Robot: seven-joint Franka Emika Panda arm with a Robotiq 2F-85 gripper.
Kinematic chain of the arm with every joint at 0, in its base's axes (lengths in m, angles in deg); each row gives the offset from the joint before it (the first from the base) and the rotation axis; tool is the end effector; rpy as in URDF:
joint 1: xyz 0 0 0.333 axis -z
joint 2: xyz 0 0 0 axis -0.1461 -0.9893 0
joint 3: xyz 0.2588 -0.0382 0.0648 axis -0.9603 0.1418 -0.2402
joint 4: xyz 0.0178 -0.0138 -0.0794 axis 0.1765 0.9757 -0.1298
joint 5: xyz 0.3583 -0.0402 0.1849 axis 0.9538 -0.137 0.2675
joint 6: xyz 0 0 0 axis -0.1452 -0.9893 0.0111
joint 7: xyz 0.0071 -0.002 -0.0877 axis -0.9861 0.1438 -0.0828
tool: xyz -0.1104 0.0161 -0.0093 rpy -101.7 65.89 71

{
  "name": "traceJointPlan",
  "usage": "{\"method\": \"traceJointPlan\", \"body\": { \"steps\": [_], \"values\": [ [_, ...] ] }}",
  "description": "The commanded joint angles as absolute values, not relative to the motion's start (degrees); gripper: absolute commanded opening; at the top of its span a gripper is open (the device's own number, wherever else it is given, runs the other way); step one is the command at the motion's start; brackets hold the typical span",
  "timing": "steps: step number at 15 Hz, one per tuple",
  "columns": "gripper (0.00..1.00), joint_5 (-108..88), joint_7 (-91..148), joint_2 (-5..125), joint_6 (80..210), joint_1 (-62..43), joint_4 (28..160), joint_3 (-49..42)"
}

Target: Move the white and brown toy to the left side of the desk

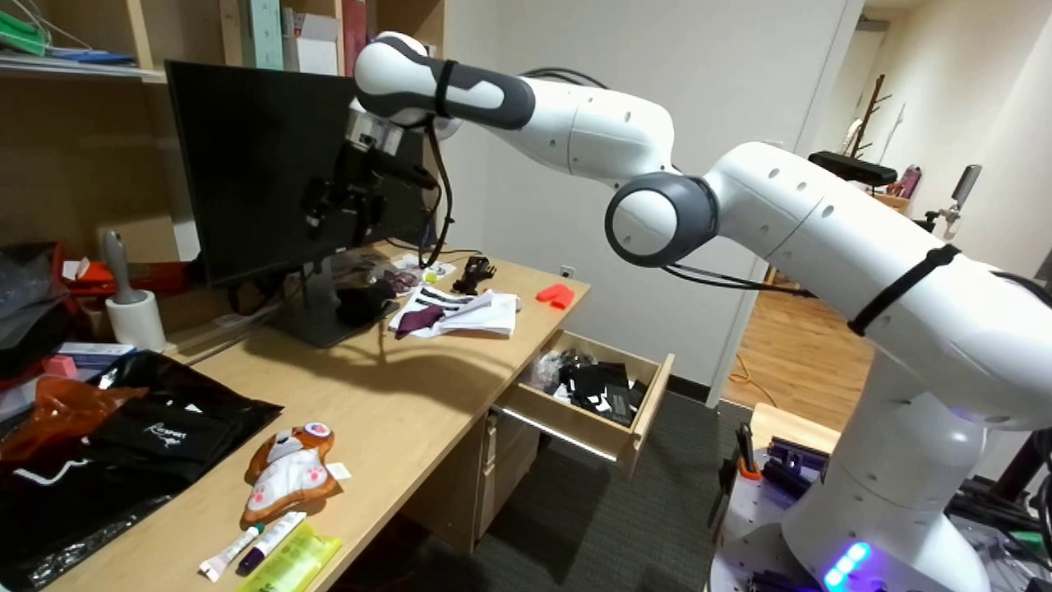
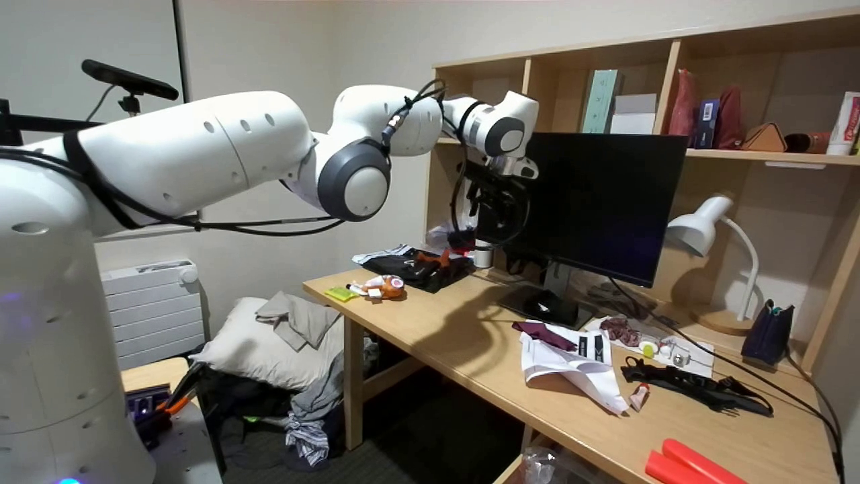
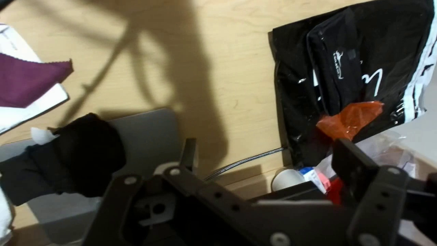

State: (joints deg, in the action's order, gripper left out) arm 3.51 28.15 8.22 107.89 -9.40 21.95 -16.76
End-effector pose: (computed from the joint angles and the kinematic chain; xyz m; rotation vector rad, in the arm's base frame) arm 0.7754 0.0744 0.3636 -2.7935 0.0136 -0.1905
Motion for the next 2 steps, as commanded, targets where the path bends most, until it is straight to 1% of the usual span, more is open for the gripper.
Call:
{"method": "traceJointPlan", "body": {
  "steps": [1,2],
  "values": [
    [1.0,3.52,28.16,8.27,107.9,-8.47,21.95,-16.7],
    [1.0,3.55,28.16,8.27,107.89,-7.67,21.95,-16.7]
  ]
}}
